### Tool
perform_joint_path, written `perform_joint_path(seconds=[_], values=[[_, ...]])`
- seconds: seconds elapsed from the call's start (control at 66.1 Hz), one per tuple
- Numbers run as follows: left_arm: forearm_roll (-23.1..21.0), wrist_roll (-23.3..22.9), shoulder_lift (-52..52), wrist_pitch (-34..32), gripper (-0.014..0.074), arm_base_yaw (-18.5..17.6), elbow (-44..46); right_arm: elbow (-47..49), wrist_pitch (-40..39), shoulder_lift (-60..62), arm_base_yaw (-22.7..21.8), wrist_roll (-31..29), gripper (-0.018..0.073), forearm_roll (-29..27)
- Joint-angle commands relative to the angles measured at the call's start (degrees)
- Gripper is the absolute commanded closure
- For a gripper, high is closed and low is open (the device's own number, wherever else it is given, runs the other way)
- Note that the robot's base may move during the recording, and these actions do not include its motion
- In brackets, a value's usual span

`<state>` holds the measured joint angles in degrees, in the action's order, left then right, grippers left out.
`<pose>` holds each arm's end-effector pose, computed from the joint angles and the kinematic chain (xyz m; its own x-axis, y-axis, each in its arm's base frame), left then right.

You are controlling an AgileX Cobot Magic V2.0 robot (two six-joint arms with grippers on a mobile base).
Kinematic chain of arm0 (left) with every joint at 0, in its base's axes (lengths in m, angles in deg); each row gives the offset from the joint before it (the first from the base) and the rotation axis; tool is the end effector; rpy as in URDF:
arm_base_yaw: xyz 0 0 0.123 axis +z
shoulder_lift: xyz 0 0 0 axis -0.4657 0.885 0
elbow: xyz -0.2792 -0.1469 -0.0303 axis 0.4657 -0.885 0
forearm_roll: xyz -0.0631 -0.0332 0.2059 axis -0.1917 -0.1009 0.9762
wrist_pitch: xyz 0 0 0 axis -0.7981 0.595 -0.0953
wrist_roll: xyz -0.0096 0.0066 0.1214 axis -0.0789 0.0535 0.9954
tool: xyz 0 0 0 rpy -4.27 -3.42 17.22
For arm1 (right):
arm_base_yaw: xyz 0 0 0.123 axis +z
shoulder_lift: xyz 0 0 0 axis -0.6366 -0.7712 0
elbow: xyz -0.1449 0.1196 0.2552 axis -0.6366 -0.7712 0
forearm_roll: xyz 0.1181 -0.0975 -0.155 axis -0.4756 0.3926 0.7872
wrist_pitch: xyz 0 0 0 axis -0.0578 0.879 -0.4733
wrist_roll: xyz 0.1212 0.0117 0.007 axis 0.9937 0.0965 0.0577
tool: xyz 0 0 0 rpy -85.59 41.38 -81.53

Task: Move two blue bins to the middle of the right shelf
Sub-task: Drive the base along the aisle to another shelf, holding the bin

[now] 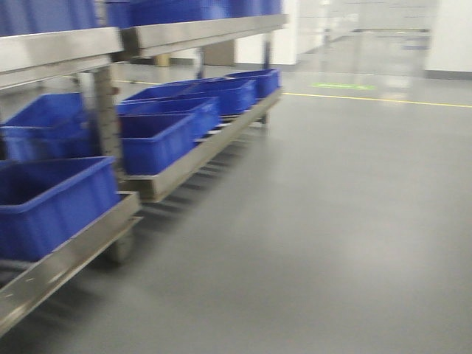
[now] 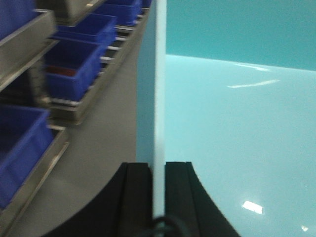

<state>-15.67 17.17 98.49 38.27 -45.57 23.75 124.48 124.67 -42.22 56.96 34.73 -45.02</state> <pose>0.2995 -0.0786 0.5190 -0.3727 -0.1003 -0.9225 0.1049 0.9832 -0.1493 0.3031 0.0854 0.5136 -0.4739 0.0642 -0.8782 -0.1413 0.9789 0.1477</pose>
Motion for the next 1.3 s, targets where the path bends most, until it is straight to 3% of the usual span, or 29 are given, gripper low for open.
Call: perform_joint_path(seconds=[0.0,1.285], values=[[-0.81,-0.01,-1.08,-3.77,0.0707,-0.2,0.82,0.51,-1.59,0.35,-0.02,-1.13,0.0721,1.16],[-0.62,-0.01,-1.08,-3.88,0.0707,-0.2,0.82,0.51,-1.59,0.35,-0.02,-1.13,0.0721,1.16]])
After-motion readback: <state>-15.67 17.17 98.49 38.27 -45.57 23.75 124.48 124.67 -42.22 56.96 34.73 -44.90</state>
